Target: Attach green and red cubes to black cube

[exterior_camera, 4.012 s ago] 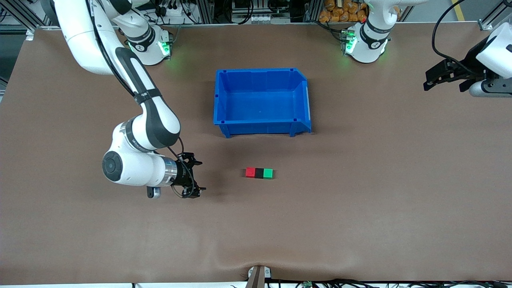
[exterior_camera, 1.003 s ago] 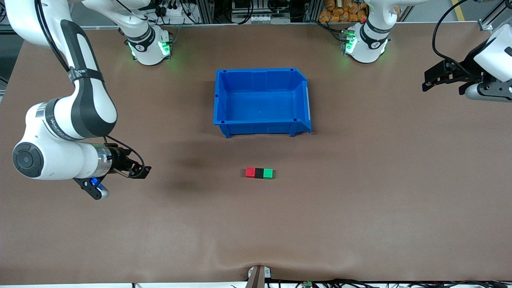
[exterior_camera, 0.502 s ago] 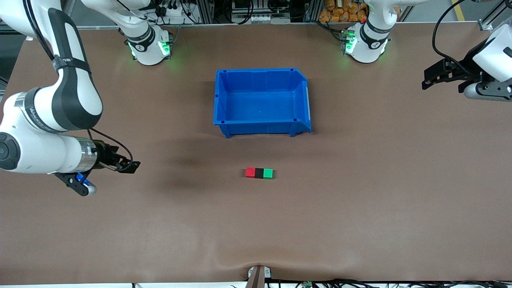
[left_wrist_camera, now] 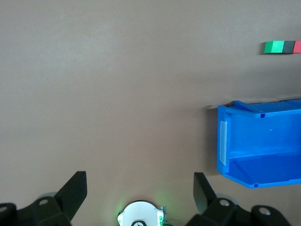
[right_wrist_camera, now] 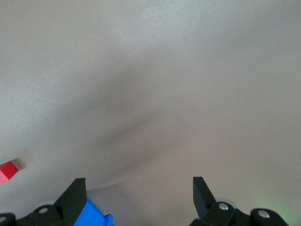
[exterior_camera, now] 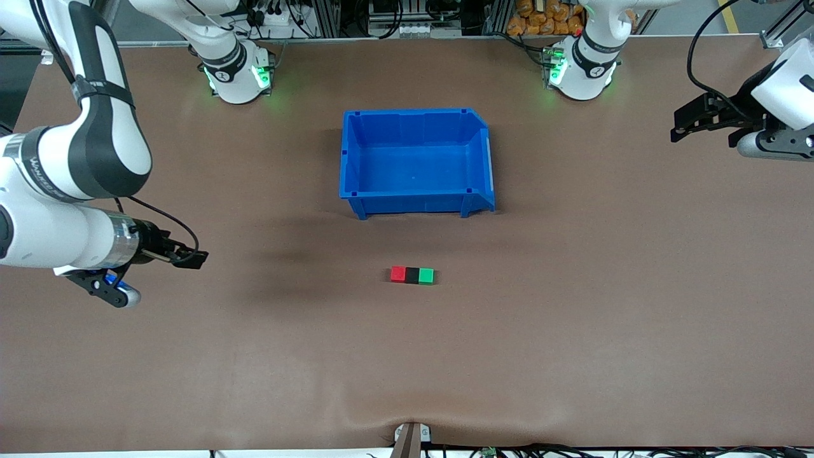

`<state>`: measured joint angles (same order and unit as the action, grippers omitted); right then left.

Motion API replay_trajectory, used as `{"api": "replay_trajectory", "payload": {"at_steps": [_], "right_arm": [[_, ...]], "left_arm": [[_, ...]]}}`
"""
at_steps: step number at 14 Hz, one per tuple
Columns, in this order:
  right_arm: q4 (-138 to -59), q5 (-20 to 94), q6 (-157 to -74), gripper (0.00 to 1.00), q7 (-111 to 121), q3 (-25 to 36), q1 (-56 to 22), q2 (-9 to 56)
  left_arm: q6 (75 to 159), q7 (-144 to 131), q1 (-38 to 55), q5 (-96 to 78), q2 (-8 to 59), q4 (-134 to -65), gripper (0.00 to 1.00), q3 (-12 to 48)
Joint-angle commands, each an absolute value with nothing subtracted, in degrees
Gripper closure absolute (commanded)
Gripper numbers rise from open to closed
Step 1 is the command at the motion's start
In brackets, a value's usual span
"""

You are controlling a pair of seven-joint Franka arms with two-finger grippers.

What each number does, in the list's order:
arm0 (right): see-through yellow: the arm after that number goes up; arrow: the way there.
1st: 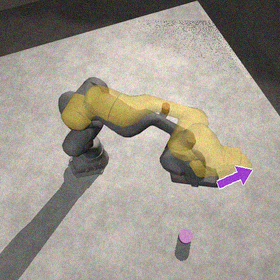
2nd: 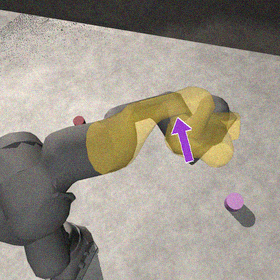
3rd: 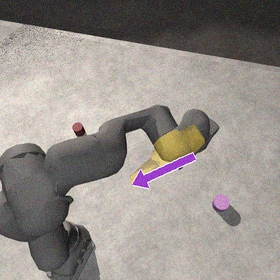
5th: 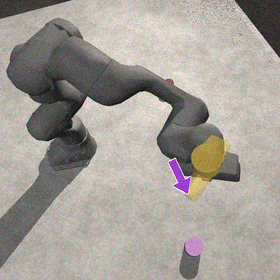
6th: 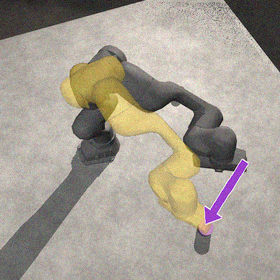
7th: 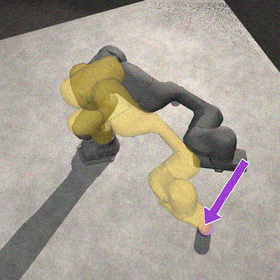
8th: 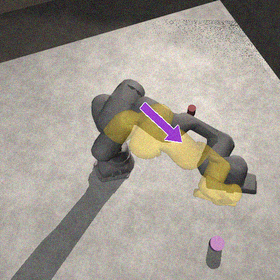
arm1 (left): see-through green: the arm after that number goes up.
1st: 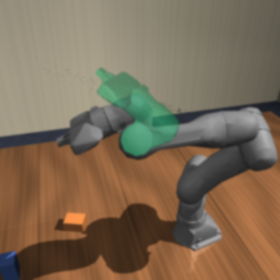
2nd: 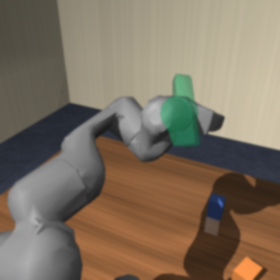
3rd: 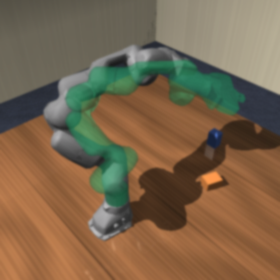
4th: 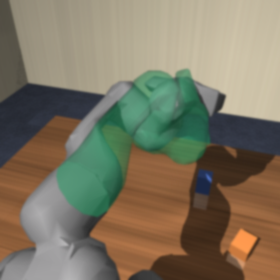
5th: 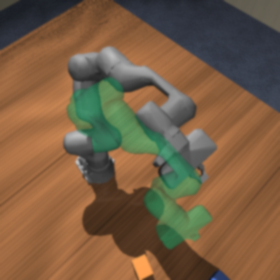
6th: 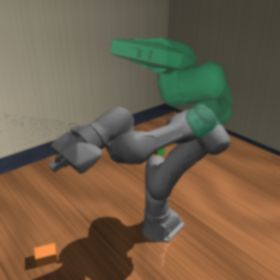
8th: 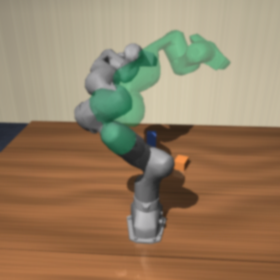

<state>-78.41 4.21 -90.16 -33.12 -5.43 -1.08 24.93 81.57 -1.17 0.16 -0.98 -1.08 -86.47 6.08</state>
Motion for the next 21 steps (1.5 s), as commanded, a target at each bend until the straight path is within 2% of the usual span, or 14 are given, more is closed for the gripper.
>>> {"api": "replay_trajectory", "payload": {"at_steps": [1,14,21], "right_arm": [[-79.37,2.90,-88.95,0.00,-30.59,-6.33,0.70,22.68],[-79.19,1.49,-87.28,0.00,-20.83,-3.96,0.44,18.55],[-79.28,1.58,-85.78,0.00,-14.06,-2.28,0.61,15.47]], "left_arm": [[80.60,-1.14,-0.09,-0.97,-1.58,-85.96,0.00,6.24],[81.03,-0.18,-1.14,-0.97,-1.49,-85.61,0.00,6.06],[81.21,0.87,-1.14,-1.49,-1.32,-82.88,0.00,4.22]]}}
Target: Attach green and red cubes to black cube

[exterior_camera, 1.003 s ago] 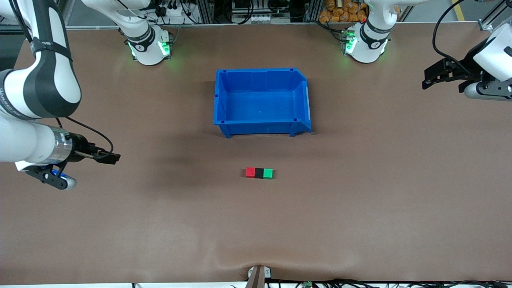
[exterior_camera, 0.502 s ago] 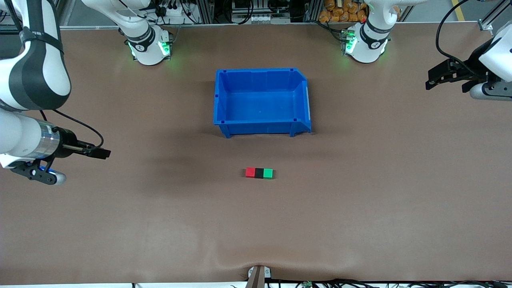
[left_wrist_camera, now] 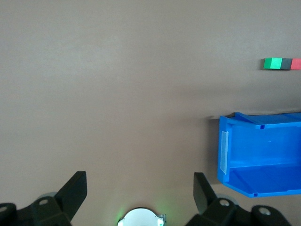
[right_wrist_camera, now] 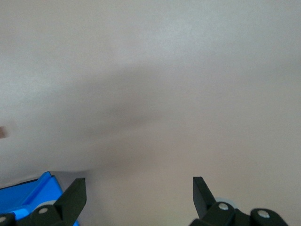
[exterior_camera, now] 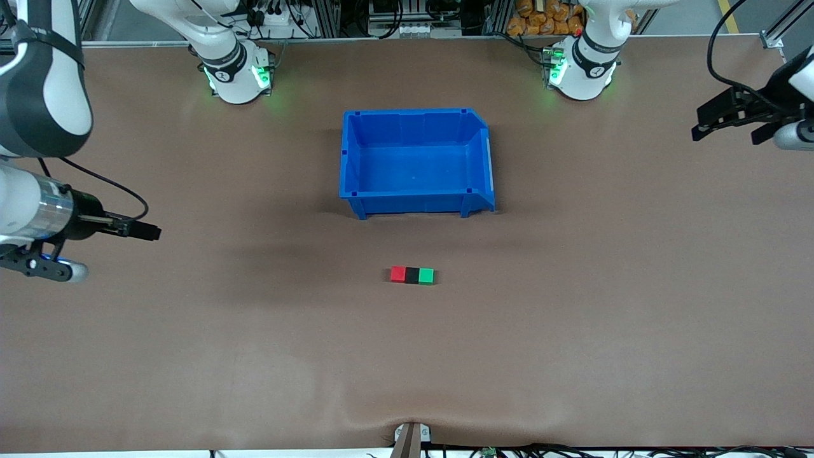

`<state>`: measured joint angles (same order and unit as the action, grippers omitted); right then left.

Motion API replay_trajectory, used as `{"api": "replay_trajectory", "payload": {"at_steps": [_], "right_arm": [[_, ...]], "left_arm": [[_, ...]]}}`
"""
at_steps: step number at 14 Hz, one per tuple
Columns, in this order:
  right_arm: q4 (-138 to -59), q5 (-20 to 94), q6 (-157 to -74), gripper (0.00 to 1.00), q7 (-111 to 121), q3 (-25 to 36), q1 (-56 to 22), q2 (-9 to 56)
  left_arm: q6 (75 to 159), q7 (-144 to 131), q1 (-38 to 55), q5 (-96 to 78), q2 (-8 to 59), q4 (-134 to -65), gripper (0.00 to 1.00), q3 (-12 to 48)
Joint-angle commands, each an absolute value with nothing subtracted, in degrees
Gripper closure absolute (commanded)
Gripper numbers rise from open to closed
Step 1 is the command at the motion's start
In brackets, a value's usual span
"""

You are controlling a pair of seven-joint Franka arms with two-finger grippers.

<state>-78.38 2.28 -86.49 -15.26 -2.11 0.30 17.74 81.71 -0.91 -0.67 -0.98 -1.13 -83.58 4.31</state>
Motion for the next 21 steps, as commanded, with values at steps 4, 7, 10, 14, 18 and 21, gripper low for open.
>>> {"api": "replay_trajectory", "payload": {"at_steps": [4,7,10,14,18,21], "right_arm": [[-79.37,1.67,-85.26,0.00,-12.40,-2.20,0.62,14.33],[-79.37,1.58,-85.25,0.00,-9.50,-2.11,0.79,13.62],[-79.37,1.58,-85.25,0.00,-6.43,-0.97,0.62,12.84],[-79.80,1.58,-85.60,0.00,-4.66,-0.79,0.79,10.99],[-79.89,1.58,-85.78,0.00,-4.66,-0.79,1.67,9.76],[-79.98,1.58,-85.78,0.00,-4.66,-0.53,2.46,8.79]], "left_arm": [[82.08,0.88,-1.05,-1.50,-1.23,-82.88,0.00,4.22],[82.79,0.88,-0.97,-1.50,-0.97,-82.97,0.00,4.31],[83.41,0.88,-0.97,-1.49,-0.97,-82.97,0.00,4.31],[83.67,0.53,-0.09,-1.50,-0.88,-82.88,0.00,4.66],[84.11,0.27,-0.17,-1.67,-0.70,-83.23,0.00,4.83],[84.02,0.09,-0.70,-2.81,0.00,-82.97,0.00,4.48]]}}
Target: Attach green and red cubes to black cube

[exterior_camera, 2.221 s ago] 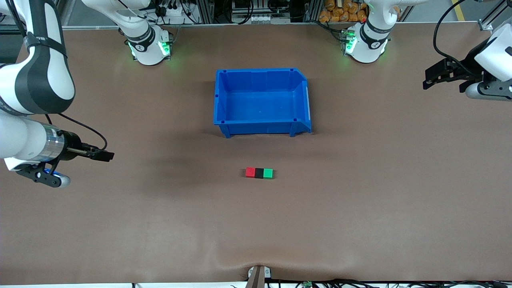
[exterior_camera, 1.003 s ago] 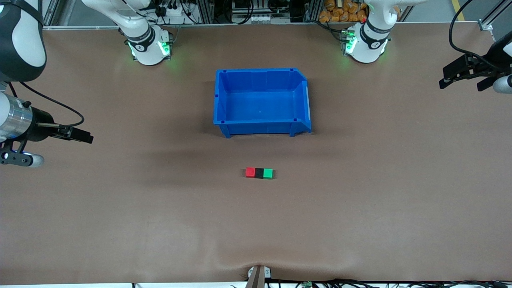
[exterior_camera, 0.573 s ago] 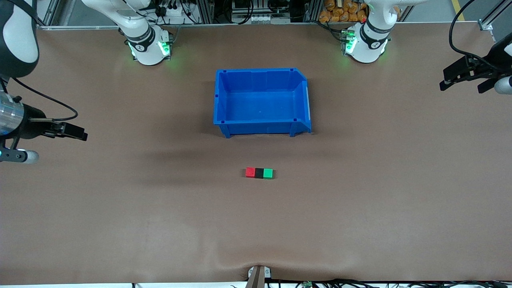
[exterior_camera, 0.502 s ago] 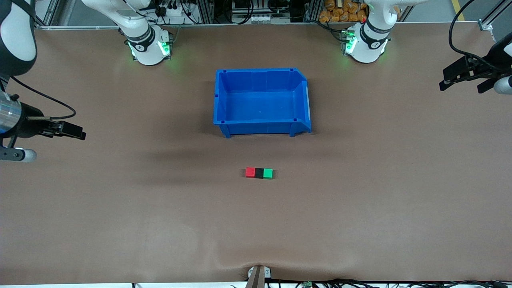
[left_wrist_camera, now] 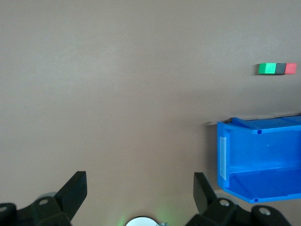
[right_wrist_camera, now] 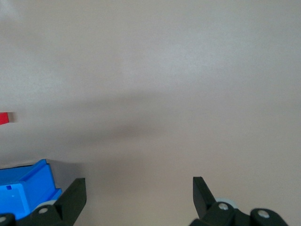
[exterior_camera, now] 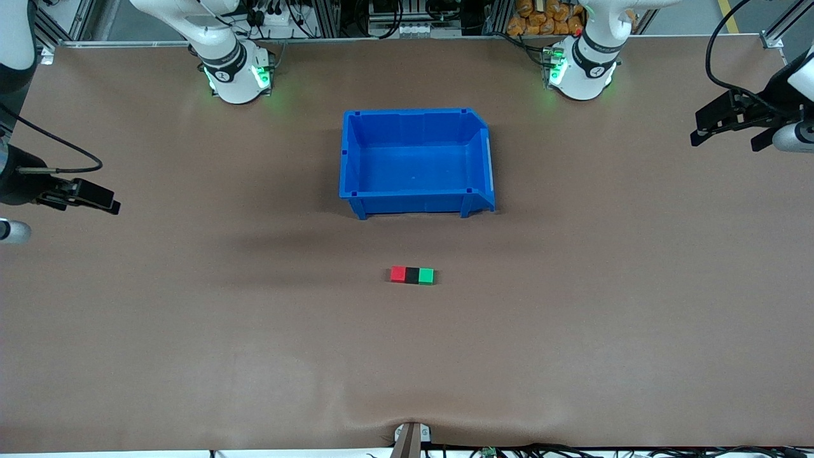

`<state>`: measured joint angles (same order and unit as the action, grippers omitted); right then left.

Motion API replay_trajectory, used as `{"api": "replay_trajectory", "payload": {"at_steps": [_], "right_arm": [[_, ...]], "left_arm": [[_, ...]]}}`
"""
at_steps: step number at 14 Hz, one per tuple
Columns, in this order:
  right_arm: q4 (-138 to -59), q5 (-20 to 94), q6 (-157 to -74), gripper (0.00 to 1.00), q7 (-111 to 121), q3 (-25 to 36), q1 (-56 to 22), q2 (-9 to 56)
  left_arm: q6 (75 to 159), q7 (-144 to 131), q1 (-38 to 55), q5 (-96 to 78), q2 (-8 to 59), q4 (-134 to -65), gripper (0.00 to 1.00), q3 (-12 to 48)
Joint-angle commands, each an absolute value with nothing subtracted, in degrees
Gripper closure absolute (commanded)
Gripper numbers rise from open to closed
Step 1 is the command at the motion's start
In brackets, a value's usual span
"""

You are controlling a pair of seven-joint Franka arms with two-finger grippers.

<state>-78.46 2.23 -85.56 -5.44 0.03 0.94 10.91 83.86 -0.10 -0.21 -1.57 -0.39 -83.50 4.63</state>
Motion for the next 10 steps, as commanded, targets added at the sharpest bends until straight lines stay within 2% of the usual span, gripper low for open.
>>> {"api": "replay_trajectory", "payload": {"at_steps": [1,10], "right_arm": [[-80.33,1.58,-85.87,0.00,-4.66,-0.44,2.55,8.35],[-83.49,1.67,-86.39,0.00,-4.66,-0.35,2.99,4.05]], "left_arm": [[83.59,-0.35,-0.70,-2.55,-0.26,-83.14,0.00,4.40],[82.88,-12.73,-0.62,-2.02,-1.41,-85.51,0.00,6.33]]}}
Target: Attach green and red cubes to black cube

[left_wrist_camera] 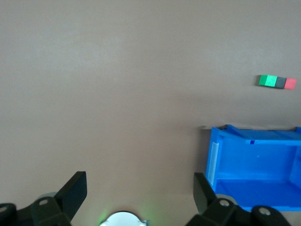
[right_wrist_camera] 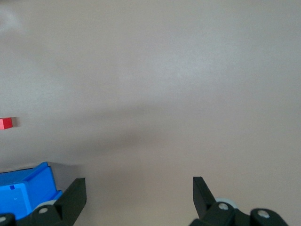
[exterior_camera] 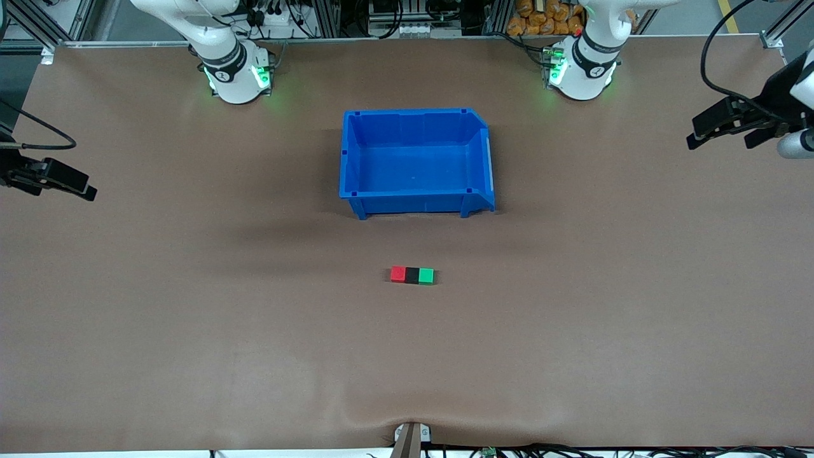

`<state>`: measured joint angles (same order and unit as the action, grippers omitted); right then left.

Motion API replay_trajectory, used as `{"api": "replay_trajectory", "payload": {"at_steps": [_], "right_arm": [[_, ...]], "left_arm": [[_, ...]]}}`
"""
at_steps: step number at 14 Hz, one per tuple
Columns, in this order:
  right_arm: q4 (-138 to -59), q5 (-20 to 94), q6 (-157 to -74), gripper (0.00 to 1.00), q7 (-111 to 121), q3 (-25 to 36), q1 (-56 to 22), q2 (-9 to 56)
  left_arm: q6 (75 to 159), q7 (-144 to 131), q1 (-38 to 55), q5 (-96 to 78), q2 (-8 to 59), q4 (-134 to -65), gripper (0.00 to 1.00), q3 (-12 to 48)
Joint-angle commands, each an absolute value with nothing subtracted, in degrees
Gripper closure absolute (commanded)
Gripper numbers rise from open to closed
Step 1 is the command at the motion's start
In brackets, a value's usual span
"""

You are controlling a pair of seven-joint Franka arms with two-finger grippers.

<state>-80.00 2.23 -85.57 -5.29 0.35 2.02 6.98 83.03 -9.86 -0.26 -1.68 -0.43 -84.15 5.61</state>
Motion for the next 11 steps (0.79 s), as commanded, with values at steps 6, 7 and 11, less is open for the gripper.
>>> {"api": "replay_trajectory", "payload": {"at_steps": [6,7,11], "right_arm": [[-87.97,1.76,-87.45,0.00,-4.31,-0.44,2.46,0.10],[-88.24,1.76,-87.45,0.00,-4.22,-0.44,2.46,-0.17],[-88.42,1.76,-87.10,0.00,2.44,-0.26,2.72,-0.79]], "left_arm": [[87.28,-12.83,-0.88,-0.53,-5.97,-91.67,0.00,7.47],[87.28,-12.83,-0.97,-0.53,-6.15,-92.19,0.00,7.47],[87.72,-11.87,-0.97,-0.44,-6.68,-93.08,0.00,7.38]]}}
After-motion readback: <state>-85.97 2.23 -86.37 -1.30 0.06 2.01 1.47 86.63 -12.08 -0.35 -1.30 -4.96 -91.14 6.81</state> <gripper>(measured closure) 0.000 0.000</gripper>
